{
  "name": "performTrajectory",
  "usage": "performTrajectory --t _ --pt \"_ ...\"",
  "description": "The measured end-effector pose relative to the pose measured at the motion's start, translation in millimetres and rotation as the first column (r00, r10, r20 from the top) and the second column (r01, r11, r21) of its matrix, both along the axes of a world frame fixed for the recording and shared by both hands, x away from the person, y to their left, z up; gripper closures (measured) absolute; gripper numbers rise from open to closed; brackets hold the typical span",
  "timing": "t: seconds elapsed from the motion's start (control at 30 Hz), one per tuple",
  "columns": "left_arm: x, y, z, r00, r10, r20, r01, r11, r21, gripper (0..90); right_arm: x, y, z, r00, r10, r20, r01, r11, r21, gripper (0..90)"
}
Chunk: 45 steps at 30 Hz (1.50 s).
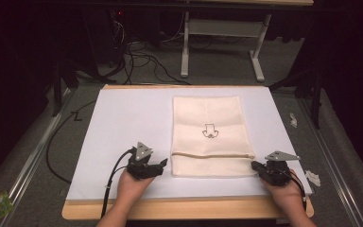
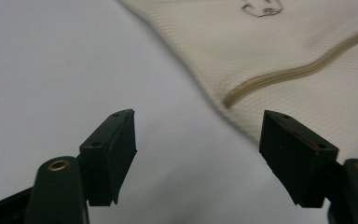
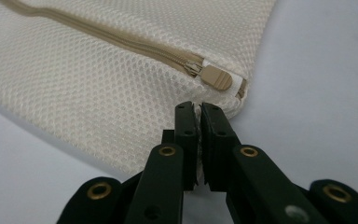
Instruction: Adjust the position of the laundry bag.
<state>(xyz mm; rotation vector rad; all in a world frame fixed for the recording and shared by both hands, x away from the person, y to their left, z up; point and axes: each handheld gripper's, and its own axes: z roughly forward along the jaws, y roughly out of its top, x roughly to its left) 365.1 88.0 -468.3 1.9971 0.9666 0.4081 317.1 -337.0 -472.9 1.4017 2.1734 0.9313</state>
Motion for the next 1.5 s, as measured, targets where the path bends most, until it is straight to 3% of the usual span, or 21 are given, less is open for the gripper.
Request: performTrajectory --t 0.13,0.17,0.23,0.43,0.53,0.6,0.63,0.77,0.97,1.17,1.37,1.5 --pt "1.3 -14.1 -1.6 0.9991 -0.032 -0.029 0.032 0.9994 0.01 32.4 -5.7 15.4 0.8 0.9982 0.06 -0.006 -0.06 0.998 -0.009 87.0" --pt "2.0 -15.1 -2.6 0.998 -0.045 -0.044 0.045 0.999 0.004 40.4 -8.0 23.8 0.8 0.9956 0.094 -0.004 -0.094 0.995 -0.021 86.9" --pt "3.1 -16.4 -6.6 0.9958 -0.045 -0.079 0.047 0.9985 0.027 44.3 -9.6 30.6 0.5 0.9942 0.108 0.003 -0.108 0.993 -0.043 86.8" --pt "2.9 -14.6 -10.5 0.9971 -0.018 -0.074 0.022 0.9981 0.058 58.3 -9.1 30.1 0.2 0.9934 0.115 0.006 -0.115 0.993 -0.037 86.8" --pt "1.5 -11.3 -11.6 0.9983 0.01 -0.057 -0.006 0.997 0.077 74.1 -9.6 31.0 0.5 0.9936 0.112 0.007 -0.112 0.993 -0.044 86.7" --pt "3.1 -7.2 -11.1 0.997 0.02 -0.074 -0.015 0.9979 0.063 86.9 -9.5 31.0 0.5 0.9934 0.115 0.008 -0.114 0.992 -0.047 86.7" --pt "3.1 -6.1 -11.1 0.997 0.017 -0.076 -0.013 0.9982 0.059 89.2 -9.8 30.6 0.7 0.9933 0.115 0.003 -0.115 0.992 -0.044 86.6" --pt "-0.9 -8.0 -10.5 0.9987 0.007 -0.051 -0.002 0.9958 0.092 90.0 -10.5 30.6 0.8 0.9927 0.12 0.006 -0.12 0.992 -0.045 86.6" --pt "-13.5 -1.5 -6.4 0.9957 -0.017 -0.091 0.024 0.9961 0.084 90.0 -11.3 30.9 1.3 0.9919 0.127 0.006 -0.126 0.991 -0.052 86.6" --pt "-35.7 2.9 -0.6 0.9912 -0.049 -0.123 0.064 0.9909 0.118 90.0 -13.5 32.7 1.4 0.9905 0.138 0.002 -0.137 0.989 -0.047 86.5" --pt "-35.5 5.4 -1.6 0.9917 -0.042 -0.122 0.057 0.9907 0.123 90.0 -24.6 34.7 5.2 0.9866 0.163 -0.003 -0.163 0.986 -0.028 85.9" --pt "-35.7 6.3 -1.4 0.992 -0.052 -0.115 0.066 0.991 0.117 89.5 -23.4 35.3 4.0 0.9861 0.166 -0.009 -0.166 0.986 -0.031 85.8"
